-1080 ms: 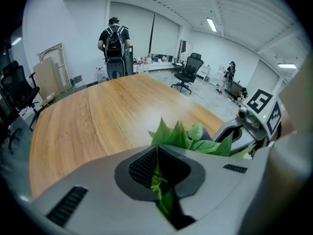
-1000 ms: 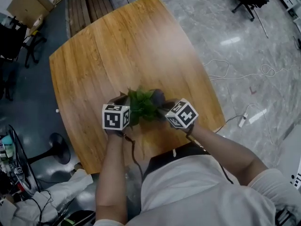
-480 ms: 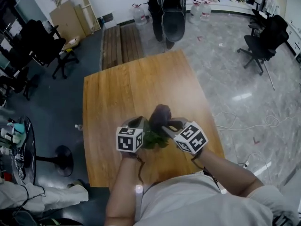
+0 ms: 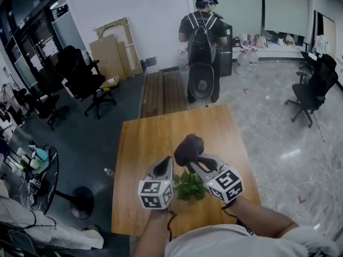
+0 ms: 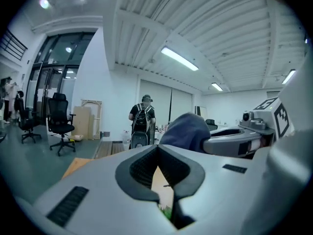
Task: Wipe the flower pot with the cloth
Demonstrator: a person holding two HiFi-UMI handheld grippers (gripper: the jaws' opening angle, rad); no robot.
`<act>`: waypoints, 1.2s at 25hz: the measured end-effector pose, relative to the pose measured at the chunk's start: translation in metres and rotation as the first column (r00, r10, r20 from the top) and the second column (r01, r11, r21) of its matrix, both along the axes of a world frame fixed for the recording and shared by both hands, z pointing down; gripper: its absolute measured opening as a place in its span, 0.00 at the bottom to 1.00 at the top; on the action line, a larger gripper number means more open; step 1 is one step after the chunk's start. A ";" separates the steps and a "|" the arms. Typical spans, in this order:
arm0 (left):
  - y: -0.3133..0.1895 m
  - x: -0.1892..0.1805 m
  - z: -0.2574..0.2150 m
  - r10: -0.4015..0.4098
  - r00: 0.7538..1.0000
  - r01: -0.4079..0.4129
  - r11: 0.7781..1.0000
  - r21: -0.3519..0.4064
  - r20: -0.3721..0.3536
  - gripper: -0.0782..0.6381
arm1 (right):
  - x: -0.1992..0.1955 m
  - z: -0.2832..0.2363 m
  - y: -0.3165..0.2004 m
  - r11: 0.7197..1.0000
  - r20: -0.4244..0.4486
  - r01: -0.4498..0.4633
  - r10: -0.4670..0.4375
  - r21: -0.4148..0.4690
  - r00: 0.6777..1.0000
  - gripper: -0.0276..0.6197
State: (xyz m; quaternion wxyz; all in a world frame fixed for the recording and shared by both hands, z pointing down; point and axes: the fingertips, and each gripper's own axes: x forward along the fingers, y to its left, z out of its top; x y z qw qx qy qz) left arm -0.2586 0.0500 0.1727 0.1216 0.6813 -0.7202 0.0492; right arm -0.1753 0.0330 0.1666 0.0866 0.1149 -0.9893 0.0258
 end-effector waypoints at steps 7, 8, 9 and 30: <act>0.010 0.002 -0.026 -0.025 0.999 0.022 0.996 0.091 0.025 0.12 | -0.008 -0.022 0.007 0.999 0.078 -0.016 0.014 0.030 0.997 0.14; 0.009 0.003 -0.026 -0.019 1.000 0.017 0.996 0.089 0.025 0.12 | -0.009 -0.023 0.008 0.999 0.081 -0.016 0.013 0.032 0.997 0.14; 0.008 0.003 -0.025 -0.013 1.000 0.011 0.996 0.087 0.024 0.12 | -0.009 -0.024 0.007 0.999 0.084 -0.017 0.014 0.034 0.996 0.14; 0.000 0.014 -0.034 -0.003 0.997 -0.006 0.994 0.109 0.075 0.12 | 0.002 -0.028 -0.003 0.998 0.097 -0.049 0.046 0.030 0.994 0.14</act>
